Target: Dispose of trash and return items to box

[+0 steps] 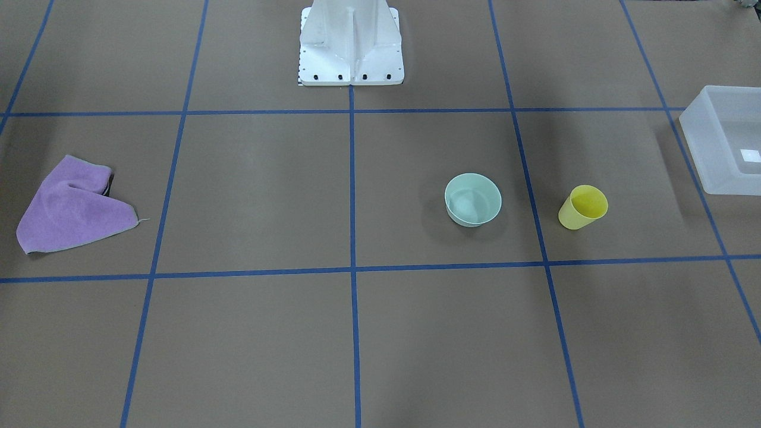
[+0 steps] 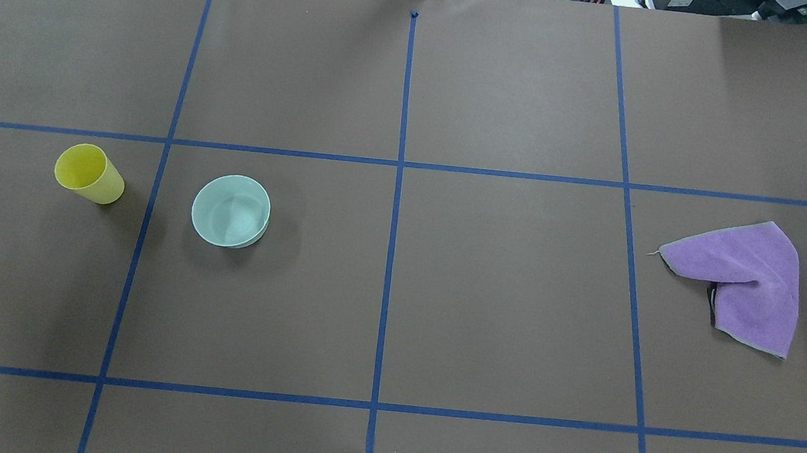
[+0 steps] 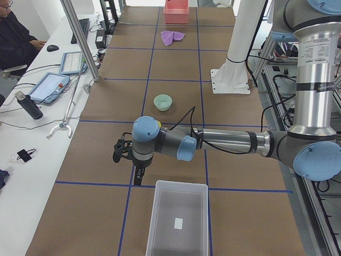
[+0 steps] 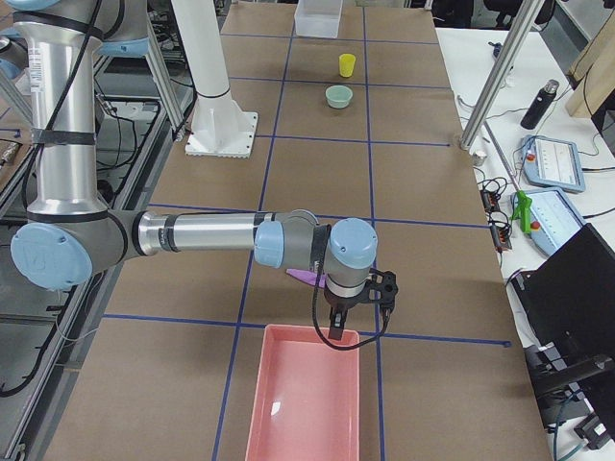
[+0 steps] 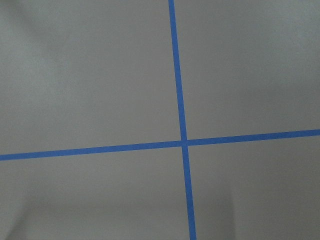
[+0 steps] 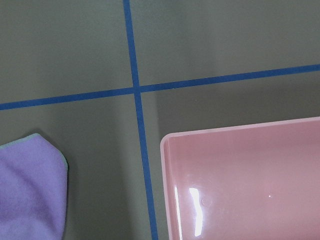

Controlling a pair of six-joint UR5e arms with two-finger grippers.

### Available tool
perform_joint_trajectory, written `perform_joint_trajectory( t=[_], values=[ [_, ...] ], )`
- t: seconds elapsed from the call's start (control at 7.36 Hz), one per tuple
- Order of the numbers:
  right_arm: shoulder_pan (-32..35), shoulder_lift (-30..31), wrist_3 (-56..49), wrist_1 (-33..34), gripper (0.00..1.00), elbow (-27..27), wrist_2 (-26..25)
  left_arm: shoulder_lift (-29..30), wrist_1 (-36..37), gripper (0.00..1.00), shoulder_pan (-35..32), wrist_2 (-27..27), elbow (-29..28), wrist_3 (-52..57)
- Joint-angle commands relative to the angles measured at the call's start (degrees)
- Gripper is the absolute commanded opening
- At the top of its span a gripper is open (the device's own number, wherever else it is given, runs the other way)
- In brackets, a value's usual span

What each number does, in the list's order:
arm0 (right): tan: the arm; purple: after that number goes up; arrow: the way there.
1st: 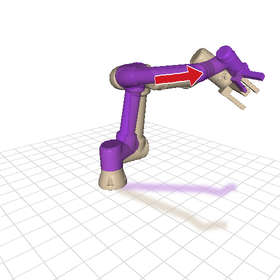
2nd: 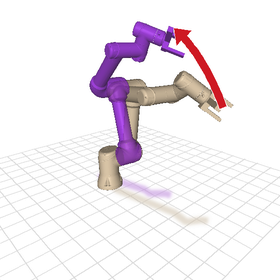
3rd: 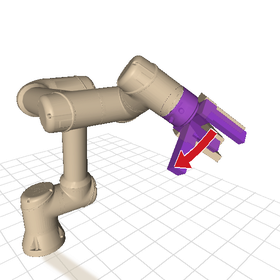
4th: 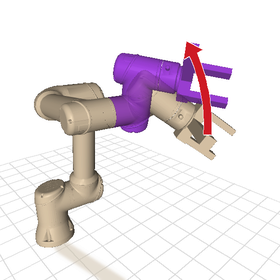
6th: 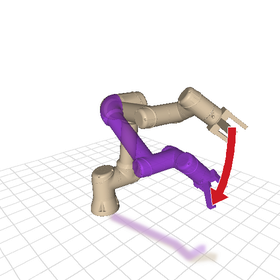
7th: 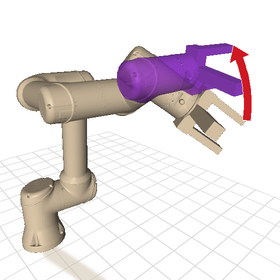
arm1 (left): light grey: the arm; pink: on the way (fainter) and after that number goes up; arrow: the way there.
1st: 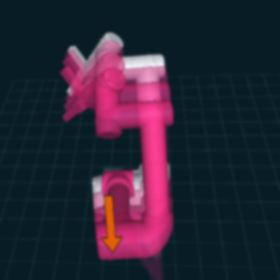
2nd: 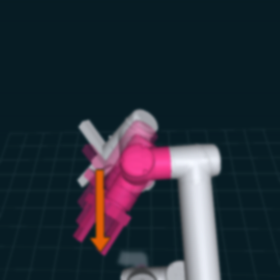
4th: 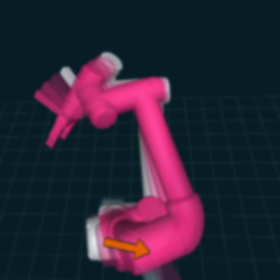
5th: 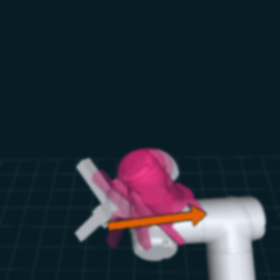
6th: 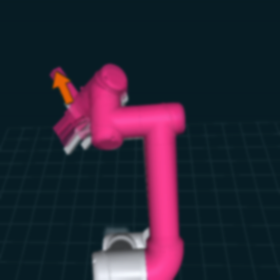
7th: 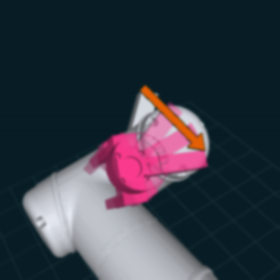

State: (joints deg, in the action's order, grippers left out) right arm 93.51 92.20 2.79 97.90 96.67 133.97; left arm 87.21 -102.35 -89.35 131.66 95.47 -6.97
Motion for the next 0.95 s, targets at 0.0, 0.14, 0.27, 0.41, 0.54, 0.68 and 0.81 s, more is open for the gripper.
perform_joint_trajectory(
  t=[0.0, 0.14, 0.27, 0.41, 0.54, 0.68, 0.81],
  values=[
    [0.0, 0.1, 0.2, -0.1, 1.0, 0.2, 0.2, -0.5, 0.2, 0.98, 0.1, 0.1, 0.1, 0.1],
    [0.0, 0.1, 0.2, -0.1, 1.0, 0.1, 0.2, -0.9, 0.0, 0.98, 0.1, 0.2, -0.1, 0.3],
    [0.0, 0.0, 0.3, -0.1, 1.0, 0.1, 0.2, -1.5, -0.7, 0.98, -0.1, 0.2, 0.7, 0.4],
    [0.0, 0.1, 0.3, -0.1, 1.0, 0.1, 0.3, -3.0, -2.3, 0.98, 0.1, 0.1, 1.2, 0.6],
    [0.0, 0.0, 0.2, -0.1, 1.0, 0.1, 0.3, -3.1, -3.0, 0.98, 0.1, 0.1, 1.2, 0.6],
    [0.0, 0.0, 0.2, -0.2, 1.0, 0.3, 0.3, -4.4, -3.6, 0.98, 0.1, 0.1, 1.1, 0.6],
    [0.0, 0.1, 0.2, -0.2, 1.0, 0.3, 0.3, -5.2, -5.9, 0.98, 0.1, -0.2, 0.7, 0.7]
  ],
)
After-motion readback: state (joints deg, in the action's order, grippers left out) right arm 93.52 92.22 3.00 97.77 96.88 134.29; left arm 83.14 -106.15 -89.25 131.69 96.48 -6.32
